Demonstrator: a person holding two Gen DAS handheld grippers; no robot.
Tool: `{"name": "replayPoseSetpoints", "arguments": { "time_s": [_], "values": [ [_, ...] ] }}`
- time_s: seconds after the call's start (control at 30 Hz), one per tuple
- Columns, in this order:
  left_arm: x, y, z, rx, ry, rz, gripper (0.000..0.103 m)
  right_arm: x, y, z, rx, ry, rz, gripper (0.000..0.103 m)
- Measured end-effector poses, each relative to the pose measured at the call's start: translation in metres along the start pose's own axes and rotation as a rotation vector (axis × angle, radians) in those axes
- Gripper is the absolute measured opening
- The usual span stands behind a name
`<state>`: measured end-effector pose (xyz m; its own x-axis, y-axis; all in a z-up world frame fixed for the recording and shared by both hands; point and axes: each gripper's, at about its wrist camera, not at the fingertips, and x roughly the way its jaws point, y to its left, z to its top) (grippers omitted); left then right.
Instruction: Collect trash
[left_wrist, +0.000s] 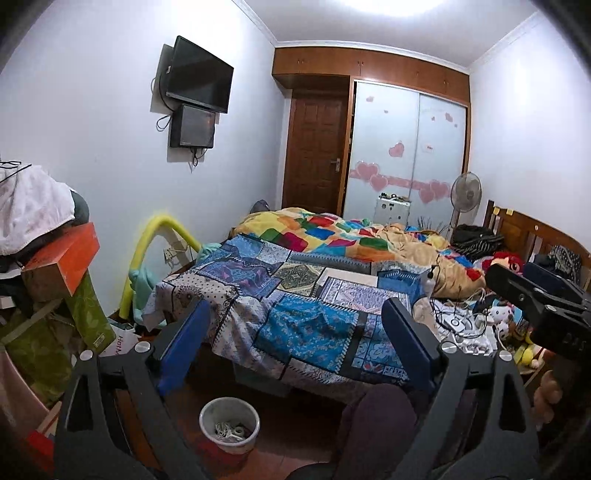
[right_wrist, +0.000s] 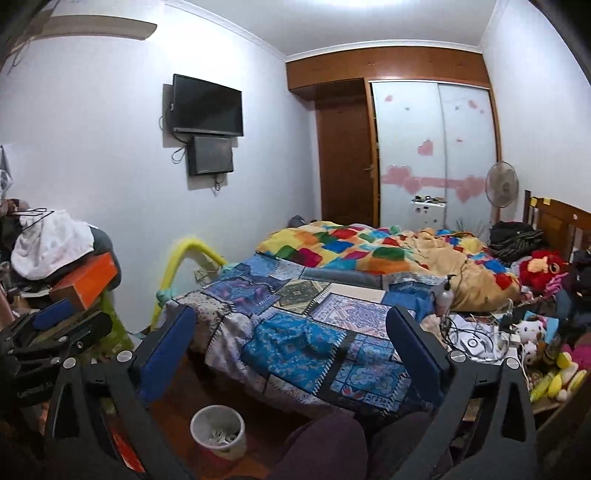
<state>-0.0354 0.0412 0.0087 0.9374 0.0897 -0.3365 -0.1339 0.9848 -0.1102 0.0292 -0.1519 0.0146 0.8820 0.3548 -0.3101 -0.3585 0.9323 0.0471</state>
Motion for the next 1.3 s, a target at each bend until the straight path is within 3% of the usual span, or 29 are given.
{"name": "replayPoseSetpoints", "arguments": {
  "time_s": [1.3],
  "values": [
    [0.002,-0.009,-0.010,0.038,0.025,-0.016,0.095,-0.018,-0.008,-0.010,0.009,0.040,-0.026,0.103]
  ]
}}
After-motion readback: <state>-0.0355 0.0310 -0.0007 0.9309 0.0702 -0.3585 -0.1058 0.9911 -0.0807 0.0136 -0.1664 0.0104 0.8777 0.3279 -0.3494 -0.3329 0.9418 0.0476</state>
